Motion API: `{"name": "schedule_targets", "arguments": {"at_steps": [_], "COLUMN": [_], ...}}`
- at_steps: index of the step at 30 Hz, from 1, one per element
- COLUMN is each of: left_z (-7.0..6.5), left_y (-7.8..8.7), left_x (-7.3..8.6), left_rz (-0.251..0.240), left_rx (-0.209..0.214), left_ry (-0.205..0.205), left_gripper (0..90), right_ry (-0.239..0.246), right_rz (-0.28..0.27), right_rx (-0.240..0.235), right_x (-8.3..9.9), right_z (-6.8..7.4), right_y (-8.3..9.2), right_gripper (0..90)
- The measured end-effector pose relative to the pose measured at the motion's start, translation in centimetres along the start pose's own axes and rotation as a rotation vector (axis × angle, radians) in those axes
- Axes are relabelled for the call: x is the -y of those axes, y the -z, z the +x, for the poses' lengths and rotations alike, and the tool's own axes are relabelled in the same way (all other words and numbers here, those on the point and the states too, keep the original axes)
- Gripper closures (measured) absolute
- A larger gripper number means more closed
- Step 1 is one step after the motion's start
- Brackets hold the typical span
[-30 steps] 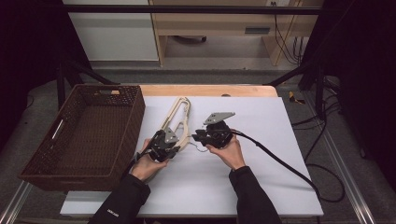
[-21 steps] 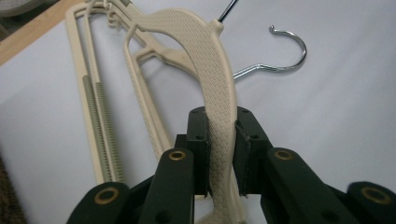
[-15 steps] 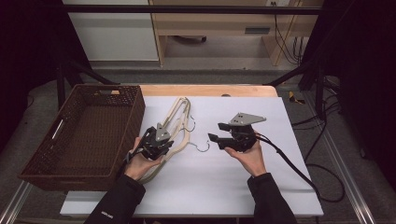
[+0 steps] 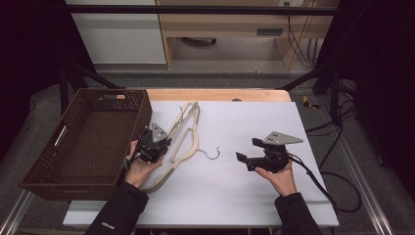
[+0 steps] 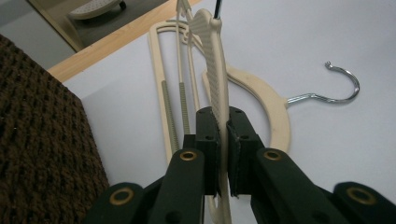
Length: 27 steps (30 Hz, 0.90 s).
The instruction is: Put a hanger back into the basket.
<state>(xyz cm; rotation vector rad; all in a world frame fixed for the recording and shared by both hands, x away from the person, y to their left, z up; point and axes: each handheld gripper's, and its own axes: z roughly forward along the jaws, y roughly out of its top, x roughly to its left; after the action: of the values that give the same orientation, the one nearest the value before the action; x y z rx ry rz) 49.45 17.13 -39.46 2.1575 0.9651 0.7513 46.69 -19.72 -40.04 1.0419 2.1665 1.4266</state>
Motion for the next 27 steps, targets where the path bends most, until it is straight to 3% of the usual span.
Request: {"name": "schedule_targets", "arguments": {"at_steps": [3,6,12,14,22,27], "left_z": [0.3,0.5,0.5,0.7,1.1,1.2], "left_y": [0.4,0.8,1.7,2.6,6.2,8.6], "left_x": [0.0,-0.1,-0.3,-0.4,-1.5,-2.5], "left_rz": [-0.013,-0.05,-0.074,-0.108,-0.211,-0.238], "left_rx": [-0.023,-0.012,-0.002,0.023,0.117,0.17], "left_ry": [0.013,0.034,0.038,0.065,0.107,0.084], "left_gripper": [86.1,86.4,86.5,86.5,86.5,86.4], "right_ry": [0.003,0.002,-0.004,-0.008,-0.014,-0.012], "right_rz": [0.001,0.003,-0.001,-0.013,-0.052,-0.061], "right_rx": [0.011,0.013,0.027,0.035,0.069,0.079], "right_x": [0.5,1.0,1.6,1.9,2.3,2.4], "right_z": [-0.1,-0.1,-0.2,-0.3,-0.4,-0.3], "right_y": [0.7,1.3,2.3,3.0,4.6,5.0], "right_gripper": [13.6,13.5,12.9,12.2,8.2,7.2]}}
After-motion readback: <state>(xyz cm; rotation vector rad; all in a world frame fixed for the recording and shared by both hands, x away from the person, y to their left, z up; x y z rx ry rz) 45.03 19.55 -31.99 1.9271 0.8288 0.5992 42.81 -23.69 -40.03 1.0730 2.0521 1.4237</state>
